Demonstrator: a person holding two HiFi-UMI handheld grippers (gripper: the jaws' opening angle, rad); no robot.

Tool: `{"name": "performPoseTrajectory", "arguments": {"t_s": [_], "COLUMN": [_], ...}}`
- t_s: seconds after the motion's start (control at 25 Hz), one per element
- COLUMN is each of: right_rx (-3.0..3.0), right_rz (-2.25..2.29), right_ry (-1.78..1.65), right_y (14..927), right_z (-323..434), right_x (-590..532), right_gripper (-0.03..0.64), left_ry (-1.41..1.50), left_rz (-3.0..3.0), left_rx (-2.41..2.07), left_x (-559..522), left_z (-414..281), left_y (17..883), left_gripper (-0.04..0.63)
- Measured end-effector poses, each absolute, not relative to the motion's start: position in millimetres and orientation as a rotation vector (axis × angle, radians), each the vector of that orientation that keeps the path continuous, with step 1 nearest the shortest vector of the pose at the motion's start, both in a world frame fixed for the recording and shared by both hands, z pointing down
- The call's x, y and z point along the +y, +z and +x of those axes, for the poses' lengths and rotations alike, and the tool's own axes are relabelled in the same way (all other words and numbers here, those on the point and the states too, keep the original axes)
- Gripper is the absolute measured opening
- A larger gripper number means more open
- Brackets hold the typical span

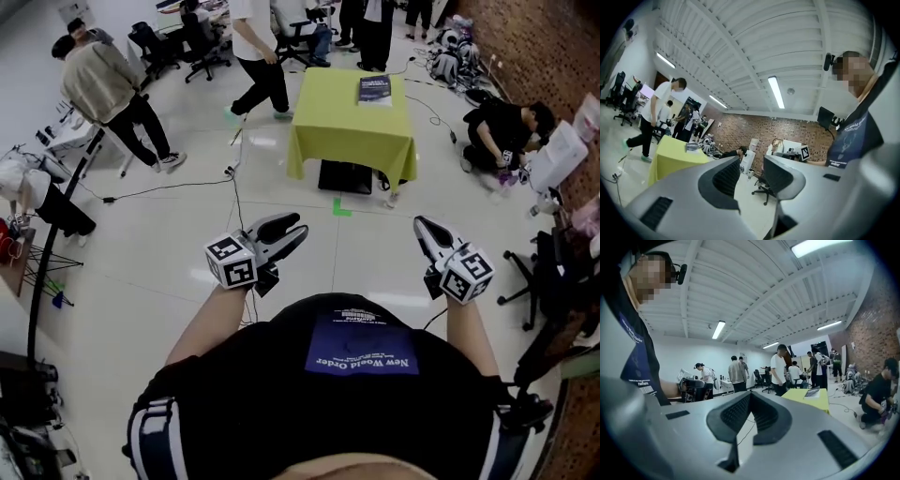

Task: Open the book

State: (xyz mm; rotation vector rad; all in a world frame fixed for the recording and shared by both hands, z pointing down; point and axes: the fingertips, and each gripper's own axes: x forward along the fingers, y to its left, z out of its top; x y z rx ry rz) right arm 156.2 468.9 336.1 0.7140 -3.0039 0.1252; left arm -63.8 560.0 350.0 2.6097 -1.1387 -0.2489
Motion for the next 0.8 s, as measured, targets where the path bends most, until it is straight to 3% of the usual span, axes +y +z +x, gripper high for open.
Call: {"name": "performPoseTrajectory", "arguments": {"t_s": [0.4,0.8], "right_rx": [-3.034,-2.975], "right_rz": [0.555,0.67], "right_ry": [0.087,0.115], "right_y": [320,341], "right_z": [165,112], "right_x": [322,215], "right_gripper": [-0.014,-0.014], "left_ry": [-0.238,-0.256], "left_rz": [2.542,2.588], "left_rx": [-1.257,-1.115], "left_x": [433,306], "left_z": [-40,-95], "left_y": [338,356], "left_gripper": [0.143,0.143]}}
